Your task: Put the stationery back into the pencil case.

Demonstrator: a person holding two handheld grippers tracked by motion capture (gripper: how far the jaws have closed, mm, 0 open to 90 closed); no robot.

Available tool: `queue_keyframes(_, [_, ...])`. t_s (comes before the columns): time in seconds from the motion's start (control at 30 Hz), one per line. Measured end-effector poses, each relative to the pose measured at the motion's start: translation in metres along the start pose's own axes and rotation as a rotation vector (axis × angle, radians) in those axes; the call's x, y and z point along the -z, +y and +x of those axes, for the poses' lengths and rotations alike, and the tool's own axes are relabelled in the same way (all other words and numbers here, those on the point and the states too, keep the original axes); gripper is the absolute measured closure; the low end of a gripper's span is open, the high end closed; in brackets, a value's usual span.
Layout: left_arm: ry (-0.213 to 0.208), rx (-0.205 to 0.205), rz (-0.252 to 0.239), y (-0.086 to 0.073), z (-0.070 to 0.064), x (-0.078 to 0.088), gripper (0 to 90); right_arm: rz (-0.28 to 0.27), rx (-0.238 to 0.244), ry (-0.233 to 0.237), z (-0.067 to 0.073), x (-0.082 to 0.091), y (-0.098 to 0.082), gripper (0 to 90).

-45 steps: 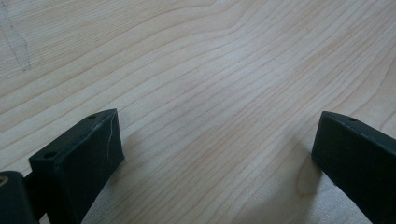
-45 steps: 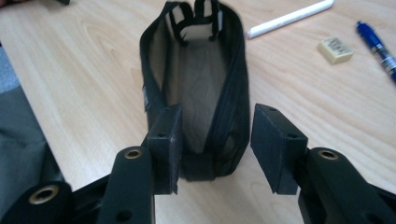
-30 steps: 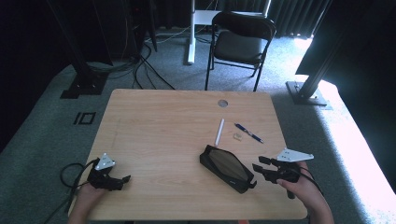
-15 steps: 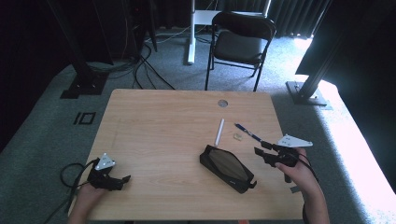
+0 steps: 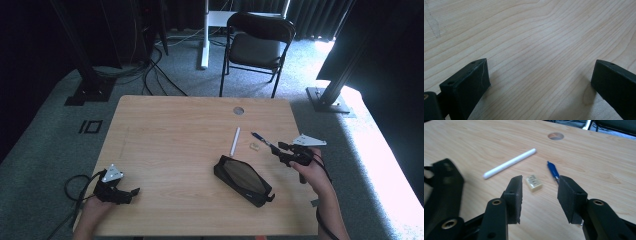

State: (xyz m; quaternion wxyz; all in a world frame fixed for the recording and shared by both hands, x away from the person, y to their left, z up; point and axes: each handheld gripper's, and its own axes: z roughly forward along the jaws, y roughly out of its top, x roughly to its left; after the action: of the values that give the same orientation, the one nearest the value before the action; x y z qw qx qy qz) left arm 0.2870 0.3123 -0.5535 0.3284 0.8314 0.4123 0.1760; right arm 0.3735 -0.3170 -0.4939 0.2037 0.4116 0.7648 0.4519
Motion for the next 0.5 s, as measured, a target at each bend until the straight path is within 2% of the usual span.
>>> queue_keyframes(0.2, [0.000,0.000,0.000,0.000,0.000,0.000,2.1,0.019,-0.031,-0.021,-0.010,-0.017,-0.005,54.6])
queue_keyframes(0.5, [0.000,0.000,0.000,0.000,0.000,0.000,2.1,0.050,-0.036,-0.042,-0.020,-0.042,-0.003,52.9])
